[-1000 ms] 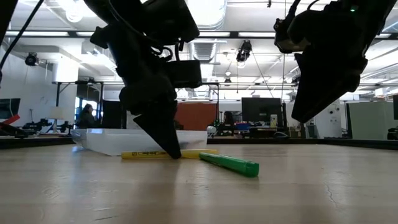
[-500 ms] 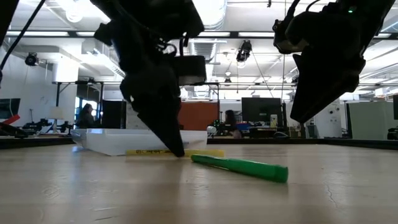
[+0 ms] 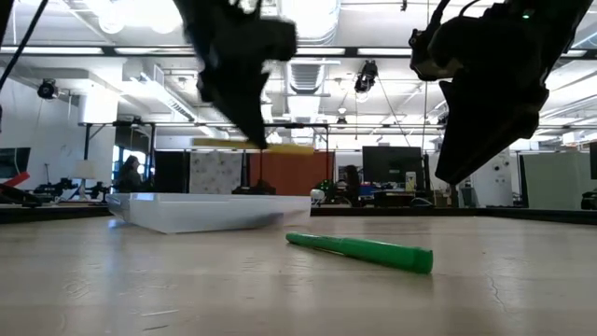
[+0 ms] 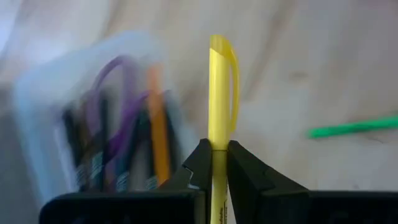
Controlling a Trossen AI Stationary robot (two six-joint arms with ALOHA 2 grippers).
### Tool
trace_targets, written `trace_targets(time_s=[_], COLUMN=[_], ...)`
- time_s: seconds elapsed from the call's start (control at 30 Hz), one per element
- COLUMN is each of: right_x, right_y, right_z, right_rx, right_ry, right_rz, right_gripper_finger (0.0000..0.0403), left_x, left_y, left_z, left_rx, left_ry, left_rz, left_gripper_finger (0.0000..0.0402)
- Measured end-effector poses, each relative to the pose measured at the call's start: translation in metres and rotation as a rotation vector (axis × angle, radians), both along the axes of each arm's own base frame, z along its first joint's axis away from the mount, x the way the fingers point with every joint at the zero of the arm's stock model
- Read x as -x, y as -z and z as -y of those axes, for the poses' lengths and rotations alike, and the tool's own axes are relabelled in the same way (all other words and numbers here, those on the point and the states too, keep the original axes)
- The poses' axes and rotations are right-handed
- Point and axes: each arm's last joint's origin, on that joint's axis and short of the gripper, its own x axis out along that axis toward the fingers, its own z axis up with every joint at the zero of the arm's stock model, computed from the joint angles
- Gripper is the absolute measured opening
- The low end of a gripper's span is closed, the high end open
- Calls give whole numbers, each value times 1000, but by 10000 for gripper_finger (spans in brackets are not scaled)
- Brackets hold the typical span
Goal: Pick & place school supplies into a supply box
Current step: Put the yellow pen into the transparent supply box, then put the green pen into the transparent supply box
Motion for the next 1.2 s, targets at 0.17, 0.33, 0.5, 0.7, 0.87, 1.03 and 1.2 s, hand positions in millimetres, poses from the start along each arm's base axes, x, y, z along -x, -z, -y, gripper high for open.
trace_targets(time_s=[0.17,0.33,0.5,0.7,0.87,1.03,1.2], right_x=[-1,-4,-13,-22,-36,-62,-92], right_y=[0,-1,-6,-14,-24,-17,-6], right_z=[0,-2,-8,-13,-23,-32,-39], right_rx=[-4,-24,-91,-145,-164,-167,-177], right_ry=[0,0,-26,-45,-120,-81,8], right_rz=[7,42,141,229,231,111,9], right_gripper_finger=[144,144,144,144,144,144,144], left_x=[34,63,79,91,88,90,103], left_y=[12,28,44,51,26,-2,-7], left_z=[-27,-47,-57,-57,-40,-23,-15], left_rx=[98,233,279,266,279,265,216], left_ry=[-262,-438,-525,-549,-440,-353,-314], left_rz=[82,293,369,305,375,397,324], left_gripper_finger=[16,25,65,129,151,149,145])
